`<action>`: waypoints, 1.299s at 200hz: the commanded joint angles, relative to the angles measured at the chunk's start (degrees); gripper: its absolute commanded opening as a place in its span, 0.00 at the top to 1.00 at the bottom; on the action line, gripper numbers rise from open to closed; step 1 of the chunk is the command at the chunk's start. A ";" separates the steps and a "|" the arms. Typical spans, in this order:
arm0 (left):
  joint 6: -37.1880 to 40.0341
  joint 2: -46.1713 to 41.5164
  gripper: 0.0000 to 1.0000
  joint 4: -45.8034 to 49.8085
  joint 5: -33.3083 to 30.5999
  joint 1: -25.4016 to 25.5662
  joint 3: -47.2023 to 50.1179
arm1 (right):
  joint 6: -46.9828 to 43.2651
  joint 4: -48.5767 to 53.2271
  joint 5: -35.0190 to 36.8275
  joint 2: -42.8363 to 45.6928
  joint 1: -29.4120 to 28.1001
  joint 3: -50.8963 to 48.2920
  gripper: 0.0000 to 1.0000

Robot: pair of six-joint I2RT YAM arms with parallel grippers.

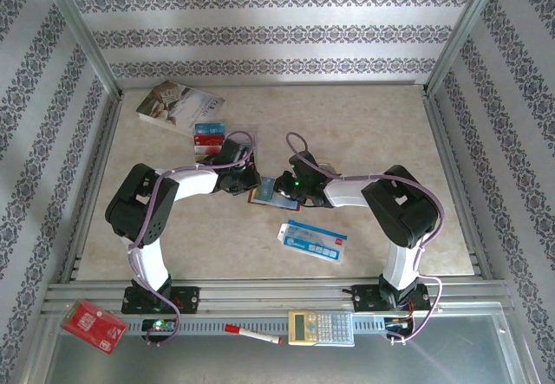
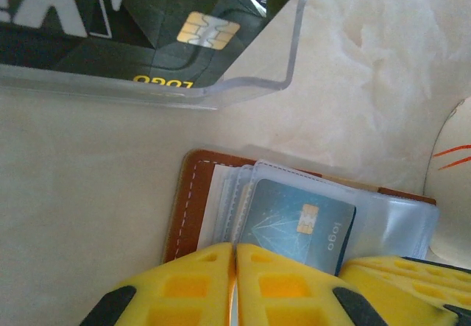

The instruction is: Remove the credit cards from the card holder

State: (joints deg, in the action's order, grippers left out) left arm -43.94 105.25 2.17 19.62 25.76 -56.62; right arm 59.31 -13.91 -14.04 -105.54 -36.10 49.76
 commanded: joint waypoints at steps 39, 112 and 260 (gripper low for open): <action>-0.46 0.70 0.89 4.25 -0.74 -0.38 1.77 | 1.72 -3.66 -2.36 -1.43 0.08 -1.90 0.84; -0.73 0.96 0.88 3.81 -0.05 -0.38 1.62 | 2.85 -7.64 -5.23 -2.61 0.66 -2.38 0.82; -0.59 1.45 0.89 4.65 0.03 -0.44 1.08 | 0.60 -15.17 -7.62 -1.10 1.82 -6.15 0.90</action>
State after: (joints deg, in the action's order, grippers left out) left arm -43.99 105.27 2.17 19.68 25.74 -56.62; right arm 61.45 -26.52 -19.57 -106.72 -34.59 44.95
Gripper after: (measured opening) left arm 0.115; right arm 0.103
